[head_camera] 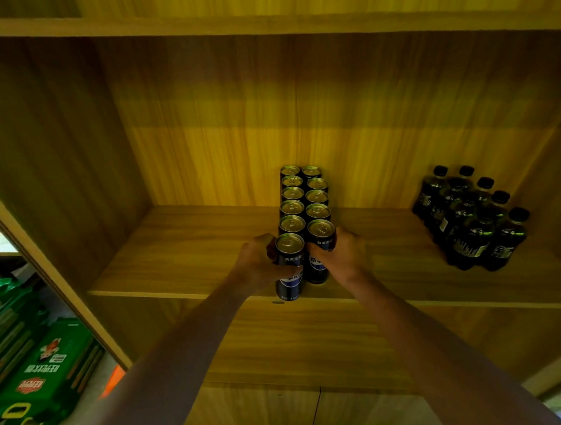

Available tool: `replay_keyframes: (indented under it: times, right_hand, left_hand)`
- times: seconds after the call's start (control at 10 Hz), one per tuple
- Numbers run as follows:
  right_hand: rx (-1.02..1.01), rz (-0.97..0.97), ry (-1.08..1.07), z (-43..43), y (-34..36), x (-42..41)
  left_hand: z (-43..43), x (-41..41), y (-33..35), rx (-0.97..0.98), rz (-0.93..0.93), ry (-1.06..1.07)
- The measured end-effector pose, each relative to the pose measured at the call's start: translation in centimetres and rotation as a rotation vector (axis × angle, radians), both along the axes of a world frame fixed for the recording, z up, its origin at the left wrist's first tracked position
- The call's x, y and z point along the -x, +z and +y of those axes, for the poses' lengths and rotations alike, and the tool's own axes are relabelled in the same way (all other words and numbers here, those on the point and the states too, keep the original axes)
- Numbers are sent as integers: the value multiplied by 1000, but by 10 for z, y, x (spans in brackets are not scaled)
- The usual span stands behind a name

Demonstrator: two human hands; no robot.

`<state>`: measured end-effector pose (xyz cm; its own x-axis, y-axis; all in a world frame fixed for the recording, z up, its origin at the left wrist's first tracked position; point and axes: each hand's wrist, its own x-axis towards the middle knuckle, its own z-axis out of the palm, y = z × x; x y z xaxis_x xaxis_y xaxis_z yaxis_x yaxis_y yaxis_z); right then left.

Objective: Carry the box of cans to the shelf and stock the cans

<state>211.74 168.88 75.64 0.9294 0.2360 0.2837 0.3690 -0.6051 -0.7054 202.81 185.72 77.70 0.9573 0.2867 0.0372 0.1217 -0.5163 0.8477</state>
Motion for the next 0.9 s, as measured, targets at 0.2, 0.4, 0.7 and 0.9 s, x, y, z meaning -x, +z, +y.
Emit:
replay_keyframes:
  times: [0.2,0.4,0.7,0.9]
  right_hand:
    - [-36,22,44,0,1,1]
    - [-31,24,67,-2,2,3]
    - [227,-1,59,-17,12,10]
    - [437,-24,64,-45,30,34]
  left_hand:
    - [0,0,-3,34,1,-14]
    - [-2,4,-2,-33,21,20]
    - [4,16,12,-213,104,-34]
    - [2,48,40,-537,148,-105]
